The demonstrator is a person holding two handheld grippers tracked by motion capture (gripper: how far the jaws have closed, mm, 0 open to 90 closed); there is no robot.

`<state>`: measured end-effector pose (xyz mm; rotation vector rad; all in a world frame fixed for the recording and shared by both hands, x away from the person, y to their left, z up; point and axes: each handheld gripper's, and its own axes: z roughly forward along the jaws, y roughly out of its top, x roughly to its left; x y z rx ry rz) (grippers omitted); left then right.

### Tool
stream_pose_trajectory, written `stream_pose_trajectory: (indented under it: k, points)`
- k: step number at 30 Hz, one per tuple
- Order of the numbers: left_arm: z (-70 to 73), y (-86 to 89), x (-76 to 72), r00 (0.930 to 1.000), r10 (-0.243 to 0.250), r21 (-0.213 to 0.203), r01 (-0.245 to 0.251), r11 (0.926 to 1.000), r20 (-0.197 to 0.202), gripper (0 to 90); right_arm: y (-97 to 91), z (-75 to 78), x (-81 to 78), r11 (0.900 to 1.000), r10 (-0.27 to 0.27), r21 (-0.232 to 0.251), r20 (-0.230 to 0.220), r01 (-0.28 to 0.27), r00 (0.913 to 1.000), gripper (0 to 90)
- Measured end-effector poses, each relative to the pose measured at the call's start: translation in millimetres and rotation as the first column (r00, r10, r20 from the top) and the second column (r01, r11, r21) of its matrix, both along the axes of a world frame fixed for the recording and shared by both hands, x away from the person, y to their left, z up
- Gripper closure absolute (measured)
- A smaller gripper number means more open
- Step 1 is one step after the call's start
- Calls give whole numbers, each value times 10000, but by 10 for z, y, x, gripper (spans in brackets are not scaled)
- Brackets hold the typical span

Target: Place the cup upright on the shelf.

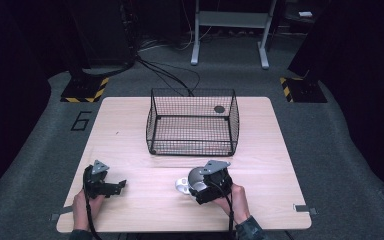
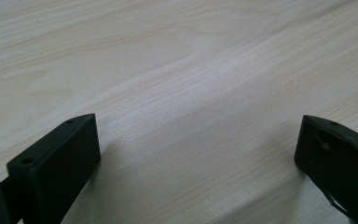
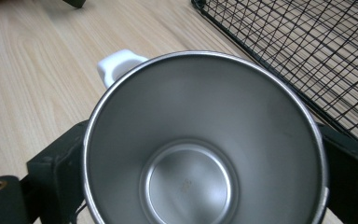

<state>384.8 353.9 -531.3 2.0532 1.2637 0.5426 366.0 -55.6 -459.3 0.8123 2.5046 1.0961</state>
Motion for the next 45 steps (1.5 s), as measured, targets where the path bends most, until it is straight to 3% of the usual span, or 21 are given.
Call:
stream_pose_trajectory:
  k: [3, 12, 29, 45]
  points:
    - [1, 1, 0, 10000, -7, 11, 7, 10000, -15, 0, -11, 23, -1, 9999, -27, 149, -118, 29, 9999, 55]
    - [3, 1, 0, 10000, -12, 16, 12, 10000, -35, 0, -46, 91, 2, 10000, -21, -17, 43, 22, 10000, 56]
    - [2, 1, 0, 10000, -16, 3, 16, 10000, -20, 0, -239, 321, 72, 9985, -484, 276, 194, 478, 9986, 57]
    - [4, 2, -1, 10000, -16, 23, 16, 10000, -39, 0, -387, 713, 161, 9976, -557, 442, 349, 542, 9978, 57]
